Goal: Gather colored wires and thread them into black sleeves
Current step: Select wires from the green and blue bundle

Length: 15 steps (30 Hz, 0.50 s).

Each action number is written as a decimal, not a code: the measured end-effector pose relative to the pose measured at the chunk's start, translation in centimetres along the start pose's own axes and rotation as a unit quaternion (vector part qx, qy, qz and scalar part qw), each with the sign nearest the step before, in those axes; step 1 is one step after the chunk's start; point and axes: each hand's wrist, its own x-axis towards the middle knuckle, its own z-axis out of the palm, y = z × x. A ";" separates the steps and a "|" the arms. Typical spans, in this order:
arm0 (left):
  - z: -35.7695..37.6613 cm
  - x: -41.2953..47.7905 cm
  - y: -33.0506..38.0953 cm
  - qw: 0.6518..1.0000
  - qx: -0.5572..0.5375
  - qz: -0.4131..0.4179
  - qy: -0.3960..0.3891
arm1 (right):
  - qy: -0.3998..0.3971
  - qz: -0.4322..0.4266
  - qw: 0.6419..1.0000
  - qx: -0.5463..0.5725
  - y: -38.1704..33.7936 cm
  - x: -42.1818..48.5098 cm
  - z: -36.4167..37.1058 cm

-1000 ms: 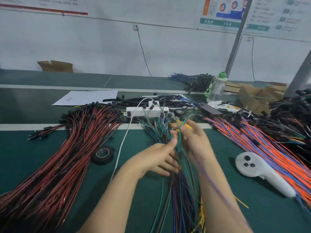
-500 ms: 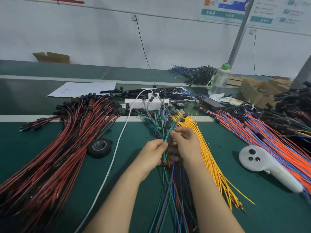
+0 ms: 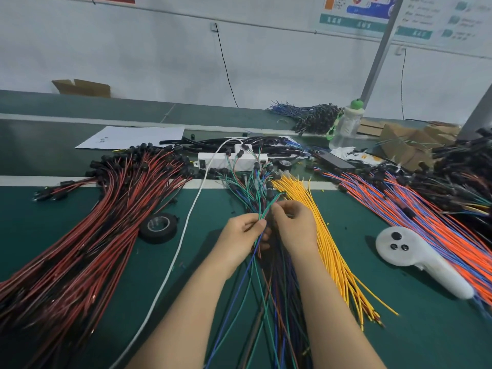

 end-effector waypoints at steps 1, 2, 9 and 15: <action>0.0 0.0 -0.1 1.000 0.017 0.007 0.000 | 0.006 -0.001 1.000 -0.015 0.0 -0.1 0.0; 0.0 0.0 -0.1 0.999 0.034 0.014 -0.002 | 0.010 0.000 1.000 -0.020 0.0 -0.2 0.0; 0.2 -0.2 0.5 1.000 -0.014 -0.018 -0.016 | -0.053 0.091 0.975 0.196 -0.3 0.0 -0.4; -0.2 0.0 0.5 0.997 -0.070 -0.024 0.002 | -0.090 0.055 0.976 0.189 -0.4 -0.2 -0.1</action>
